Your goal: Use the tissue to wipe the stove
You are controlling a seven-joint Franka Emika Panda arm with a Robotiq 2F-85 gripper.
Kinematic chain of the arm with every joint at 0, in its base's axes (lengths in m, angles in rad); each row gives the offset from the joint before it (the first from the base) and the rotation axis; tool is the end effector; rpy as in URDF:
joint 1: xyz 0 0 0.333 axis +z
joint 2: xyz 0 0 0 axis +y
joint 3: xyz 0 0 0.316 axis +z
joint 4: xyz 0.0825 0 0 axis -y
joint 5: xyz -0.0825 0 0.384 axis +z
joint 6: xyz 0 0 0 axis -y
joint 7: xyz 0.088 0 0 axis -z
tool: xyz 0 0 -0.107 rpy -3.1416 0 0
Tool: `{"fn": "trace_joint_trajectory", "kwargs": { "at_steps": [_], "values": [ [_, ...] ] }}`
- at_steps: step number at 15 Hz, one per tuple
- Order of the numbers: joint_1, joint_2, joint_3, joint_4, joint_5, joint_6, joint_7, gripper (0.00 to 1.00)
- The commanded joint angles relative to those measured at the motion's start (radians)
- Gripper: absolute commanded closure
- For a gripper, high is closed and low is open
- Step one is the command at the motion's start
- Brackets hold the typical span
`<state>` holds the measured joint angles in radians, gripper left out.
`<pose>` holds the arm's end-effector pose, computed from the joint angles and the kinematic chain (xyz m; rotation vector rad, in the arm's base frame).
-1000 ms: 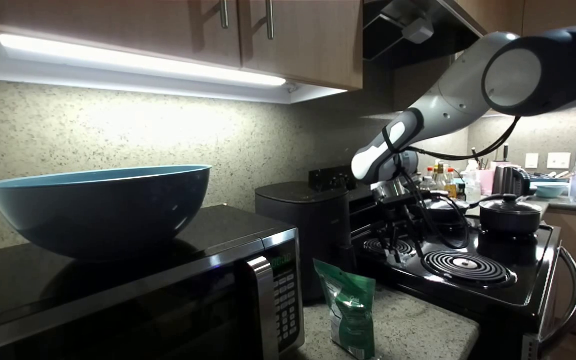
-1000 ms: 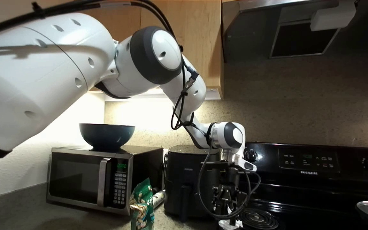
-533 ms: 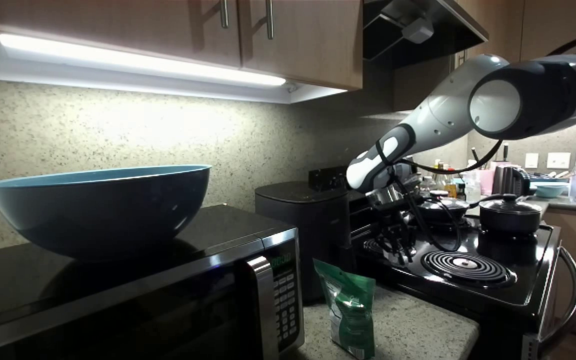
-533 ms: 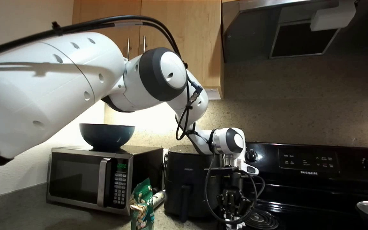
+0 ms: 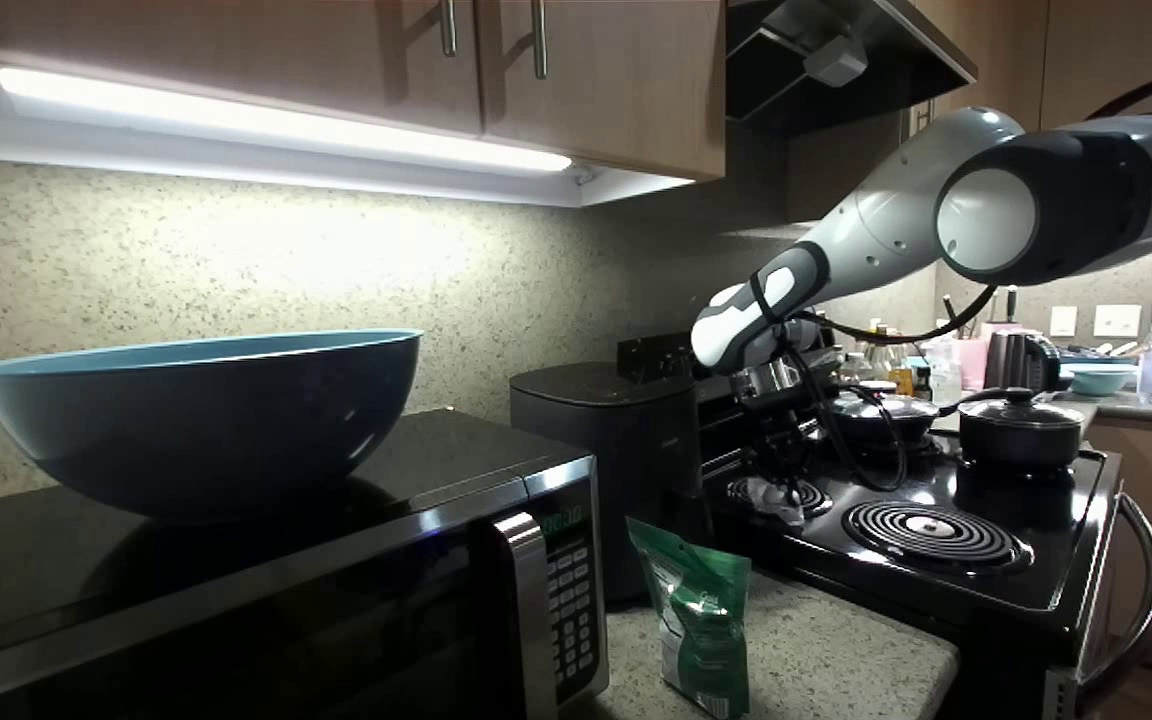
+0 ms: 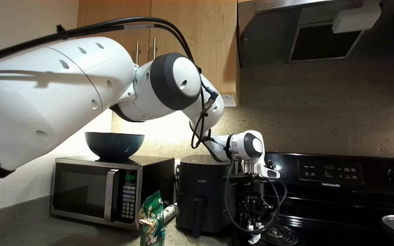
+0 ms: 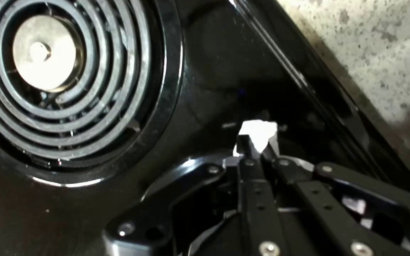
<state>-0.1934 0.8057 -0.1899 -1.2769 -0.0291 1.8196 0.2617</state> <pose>0.6763 -0.2419 0.2576 2.8323 -0.8671 -0.3872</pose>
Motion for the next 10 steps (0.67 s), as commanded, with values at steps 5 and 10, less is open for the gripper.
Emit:
{"fn": "trace_joint_trajectory", "kwargs": {
  "at_steps": [5, 10],
  "values": [
    [-0.006, -0.029, 0.003, 0.013, 0.038, 0.085, 0.001, 0.94],
    [-0.013, 0.025, 0.035, 0.085, 0.047, 0.079, -0.071, 0.94]
  ]
}}
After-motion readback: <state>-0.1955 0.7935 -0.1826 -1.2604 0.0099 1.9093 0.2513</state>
